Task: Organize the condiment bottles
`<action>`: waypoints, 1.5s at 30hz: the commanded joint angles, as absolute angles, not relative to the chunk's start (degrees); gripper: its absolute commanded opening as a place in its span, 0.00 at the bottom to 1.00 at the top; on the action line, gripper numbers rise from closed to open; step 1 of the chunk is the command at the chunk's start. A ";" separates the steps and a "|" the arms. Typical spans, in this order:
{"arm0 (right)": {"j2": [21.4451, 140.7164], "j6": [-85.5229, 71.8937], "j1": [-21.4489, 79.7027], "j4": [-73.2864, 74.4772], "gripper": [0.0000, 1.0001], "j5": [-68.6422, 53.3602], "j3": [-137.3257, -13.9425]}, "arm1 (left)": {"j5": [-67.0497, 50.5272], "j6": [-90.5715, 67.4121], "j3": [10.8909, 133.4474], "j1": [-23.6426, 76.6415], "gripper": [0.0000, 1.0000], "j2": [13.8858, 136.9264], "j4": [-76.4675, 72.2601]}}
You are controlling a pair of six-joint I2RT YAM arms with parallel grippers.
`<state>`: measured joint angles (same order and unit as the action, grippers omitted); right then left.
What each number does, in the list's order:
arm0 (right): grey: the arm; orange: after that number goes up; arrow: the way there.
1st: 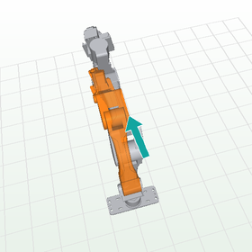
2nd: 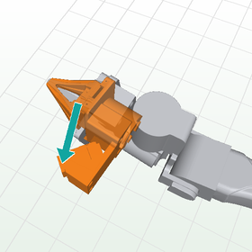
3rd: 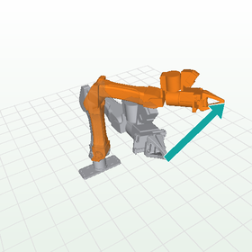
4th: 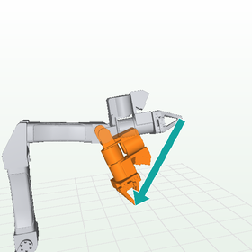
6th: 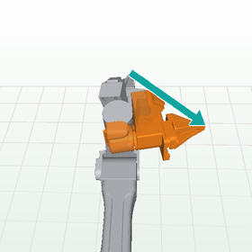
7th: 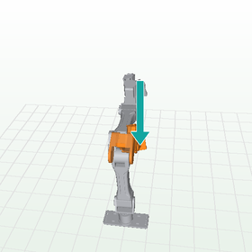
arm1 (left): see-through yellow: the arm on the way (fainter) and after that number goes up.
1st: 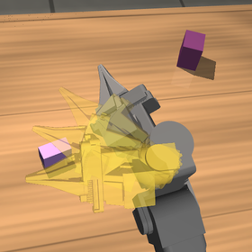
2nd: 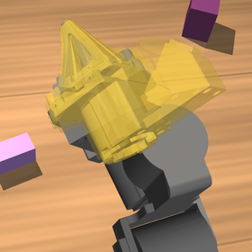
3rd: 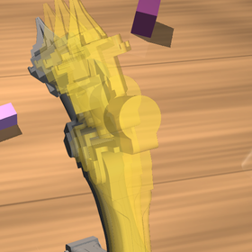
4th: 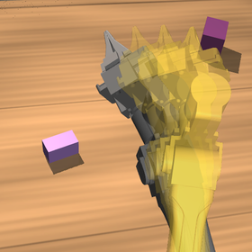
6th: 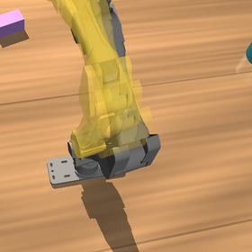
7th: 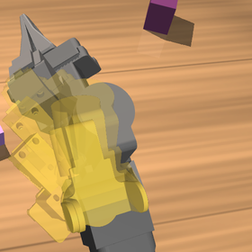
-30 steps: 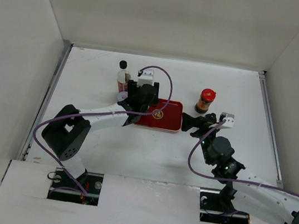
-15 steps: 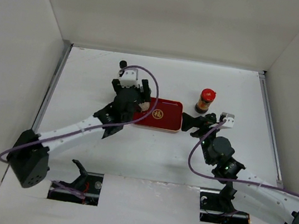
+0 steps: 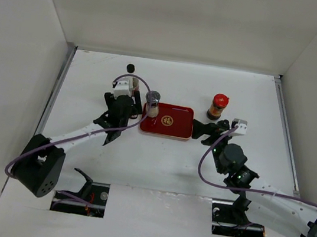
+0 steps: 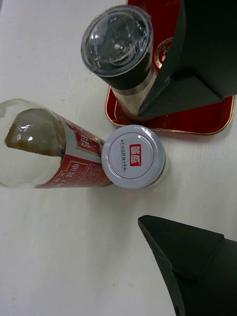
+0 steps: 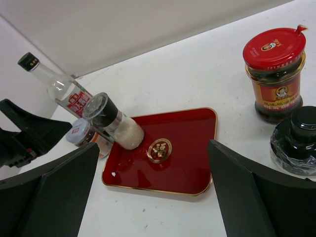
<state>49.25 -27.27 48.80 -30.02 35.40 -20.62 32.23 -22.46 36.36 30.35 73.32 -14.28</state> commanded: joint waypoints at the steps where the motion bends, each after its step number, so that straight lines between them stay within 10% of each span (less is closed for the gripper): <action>1: 49.39 -27.42 48.47 -31.38 0.98 34.54 -21.27 | 27.78 -21.36 36.21 28.96 0.80 75.40 -21.52; 20: 50.36 -27.68 48.47 -31.73 0.99 33.40 -21.53 | 31.55 -18.64 40.25 28.87 0.68 85.43 -27.95; 31: 48.96 -27.51 48.47 -31.29 0.99 33.49 -21.27 | 34.62 -17.93 35.87 29.66 0.39 79.03 -26.73; 45: 46.59 -27.42 48.21 -31.20 0.98 35.06 -20.48 | 41.92 -18.54 39.80 50.83 0.33 63.44 -14.49</action>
<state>49.01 -27.27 48.71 -29.93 34.06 -20.62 39.42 -18.04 34.92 47.66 60.88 -10.68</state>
